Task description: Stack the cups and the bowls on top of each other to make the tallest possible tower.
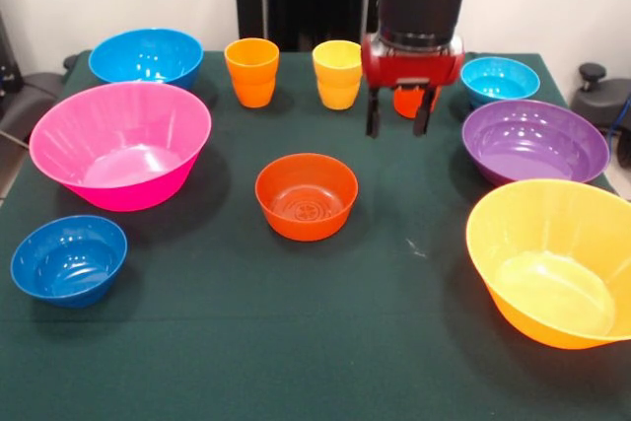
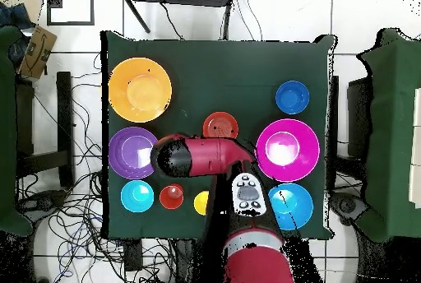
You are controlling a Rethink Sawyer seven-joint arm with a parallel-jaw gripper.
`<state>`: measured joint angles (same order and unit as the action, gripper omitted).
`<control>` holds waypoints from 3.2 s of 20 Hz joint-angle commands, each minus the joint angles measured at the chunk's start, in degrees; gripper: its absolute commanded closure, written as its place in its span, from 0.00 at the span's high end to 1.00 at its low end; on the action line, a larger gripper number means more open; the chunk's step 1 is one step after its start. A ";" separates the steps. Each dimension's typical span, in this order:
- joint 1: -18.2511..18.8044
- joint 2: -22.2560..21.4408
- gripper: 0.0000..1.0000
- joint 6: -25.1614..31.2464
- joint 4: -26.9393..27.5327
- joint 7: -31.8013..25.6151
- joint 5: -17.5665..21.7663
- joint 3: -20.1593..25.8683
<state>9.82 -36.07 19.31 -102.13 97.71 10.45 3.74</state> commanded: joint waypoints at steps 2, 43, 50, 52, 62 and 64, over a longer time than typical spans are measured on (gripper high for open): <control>-0.89 -8.39 1.00 -5.76 -15.52 12.97 -1.78 2.96; 0.52 -12.61 1.00 -12.81 -24.43 13.29 0.88 2.93; 3.50 -14.23 1.00 -12.03 -25.28 11.05 2.80 2.73; 3.87 -13.32 1.00 -13.20 -25.28 10.71 4.00 1.92; 4.06 -10.81 1.00 -14.98 -23.79 9.99 8.80 -1.25; 4.74 -10.76 1.00 -14.82 -23.67 9.50 9.77 -0.91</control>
<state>13.45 -50.51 3.02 -124.14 106.28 14.46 1.20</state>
